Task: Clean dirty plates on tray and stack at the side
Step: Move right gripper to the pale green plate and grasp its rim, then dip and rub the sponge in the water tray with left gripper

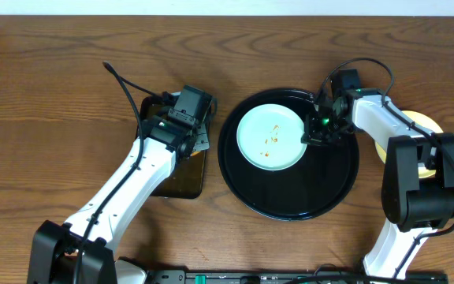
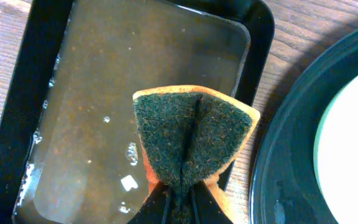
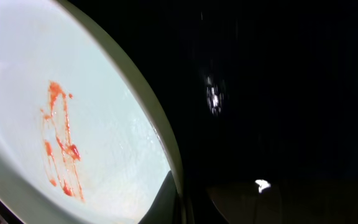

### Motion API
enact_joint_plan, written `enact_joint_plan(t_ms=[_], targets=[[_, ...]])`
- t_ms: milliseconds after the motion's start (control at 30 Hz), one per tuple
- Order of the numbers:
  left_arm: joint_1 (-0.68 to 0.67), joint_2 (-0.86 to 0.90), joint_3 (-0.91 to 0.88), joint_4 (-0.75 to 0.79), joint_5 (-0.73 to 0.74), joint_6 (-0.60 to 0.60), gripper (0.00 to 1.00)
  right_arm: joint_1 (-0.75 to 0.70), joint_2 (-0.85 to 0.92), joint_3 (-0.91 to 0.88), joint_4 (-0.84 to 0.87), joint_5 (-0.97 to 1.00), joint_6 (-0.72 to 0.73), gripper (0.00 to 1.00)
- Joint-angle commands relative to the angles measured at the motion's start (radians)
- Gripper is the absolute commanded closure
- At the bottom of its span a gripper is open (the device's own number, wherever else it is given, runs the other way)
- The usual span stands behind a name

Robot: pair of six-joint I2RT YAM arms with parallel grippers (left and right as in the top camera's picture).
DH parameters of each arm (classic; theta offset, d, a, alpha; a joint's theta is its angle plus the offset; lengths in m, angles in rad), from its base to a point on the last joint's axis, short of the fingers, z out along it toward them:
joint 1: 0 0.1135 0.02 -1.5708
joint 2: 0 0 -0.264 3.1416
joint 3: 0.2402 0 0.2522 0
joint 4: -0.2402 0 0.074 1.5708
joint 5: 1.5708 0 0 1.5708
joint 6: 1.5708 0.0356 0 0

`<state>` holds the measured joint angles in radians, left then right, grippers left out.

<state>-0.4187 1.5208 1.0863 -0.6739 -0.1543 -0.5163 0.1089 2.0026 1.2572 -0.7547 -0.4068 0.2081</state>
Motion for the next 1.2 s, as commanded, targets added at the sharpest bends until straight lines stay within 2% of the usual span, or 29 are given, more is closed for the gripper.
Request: enact_joint_plan(t_ms=[0,67,167,267,367,433,600,767,867,967,1167], targets=[[0.026,0.032,-0.005,0.004,-0.023,0.032,0.91,0.010,0.011,-0.009,-0.035,0.089,-0.038,0.99],[0.044,0.056,-0.005,0.010,-0.023,0.056,0.92,0.010,0.011,-0.009,-0.042,0.089,-0.054,0.99],[0.076,0.101,-0.005,0.037,-0.002,0.156,0.92,0.010,0.011,-0.009,-0.047,0.089,-0.060,0.99],[0.113,0.163,-0.005,0.072,0.156,0.337,0.92,0.011,0.011,-0.009,-0.046,0.089,-0.060,0.99],[0.152,0.227,-0.005,0.084,0.323,0.445,0.92,0.011,0.011,-0.009,-0.047,0.089,-0.061,0.99],[0.176,0.266,-0.005,0.087,0.379,0.483,0.92,0.011,0.011,-0.009,-0.047,0.089,-0.068,0.99],[0.246,0.341,-0.005,0.083,0.352,0.474,0.92,0.011,0.011,-0.009,-0.050,0.089,-0.068,0.99],[0.298,0.345,-0.005,0.077,0.181,0.259,0.93,0.011,0.011,-0.009,-0.050,0.089,-0.068,0.99],[0.302,0.345,-0.005,0.077,0.182,0.197,0.92,0.011,0.011,-0.009,-0.051,0.089,-0.068,0.99],[0.293,0.344,-0.005,0.077,0.256,0.242,0.93,0.011,0.011,-0.009,-0.054,0.089,-0.068,0.99],[0.281,0.307,0.000,0.082,0.250,0.281,0.93,0.011,0.011,-0.009,-0.053,0.089,-0.068,0.99]])
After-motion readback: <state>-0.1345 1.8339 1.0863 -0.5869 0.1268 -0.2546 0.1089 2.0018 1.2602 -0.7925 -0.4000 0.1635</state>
